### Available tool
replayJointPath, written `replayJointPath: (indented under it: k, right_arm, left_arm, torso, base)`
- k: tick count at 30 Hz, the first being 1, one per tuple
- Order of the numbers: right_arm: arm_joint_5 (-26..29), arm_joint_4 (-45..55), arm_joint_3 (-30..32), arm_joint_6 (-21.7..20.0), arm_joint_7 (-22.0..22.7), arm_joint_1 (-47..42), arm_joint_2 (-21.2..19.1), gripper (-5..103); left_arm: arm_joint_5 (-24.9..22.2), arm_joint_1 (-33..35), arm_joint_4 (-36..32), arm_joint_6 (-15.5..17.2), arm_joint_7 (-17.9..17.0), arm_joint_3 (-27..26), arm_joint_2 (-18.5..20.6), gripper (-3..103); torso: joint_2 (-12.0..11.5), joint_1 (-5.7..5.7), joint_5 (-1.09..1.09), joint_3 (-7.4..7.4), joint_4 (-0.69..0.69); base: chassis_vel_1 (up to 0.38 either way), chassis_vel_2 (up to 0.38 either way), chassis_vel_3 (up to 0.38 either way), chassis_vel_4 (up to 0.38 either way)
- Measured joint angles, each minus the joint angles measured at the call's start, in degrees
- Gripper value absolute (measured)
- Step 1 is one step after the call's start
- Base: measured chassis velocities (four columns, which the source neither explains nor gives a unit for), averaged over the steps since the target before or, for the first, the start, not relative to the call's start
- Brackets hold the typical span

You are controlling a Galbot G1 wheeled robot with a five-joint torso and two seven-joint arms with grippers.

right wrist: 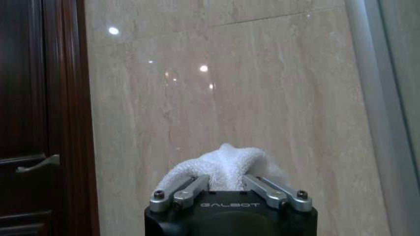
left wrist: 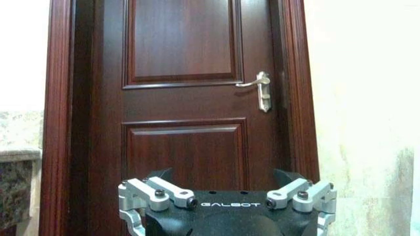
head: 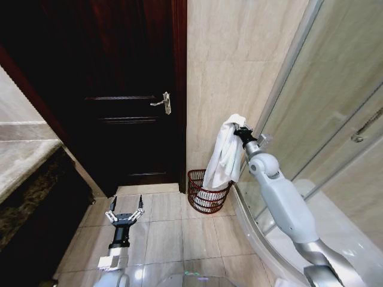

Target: Discard the used towel into the hamper.

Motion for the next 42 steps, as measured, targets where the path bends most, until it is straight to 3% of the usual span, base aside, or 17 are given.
replayJointPath:
  k: [42]
  right_arm:
    - [-1.6,6.1,2.7,1.2,-0.8,-8.0,0.3,8]
  left_arm:
    - [2.3,0.1,-0.2,-0.3,0.2,1.2,0.0,100]
  torso:
    - [-10.6,-4.53,-0.01,-6.11,0.0]
  base:
    - [-0.051,0.05,0.053,-0.049]
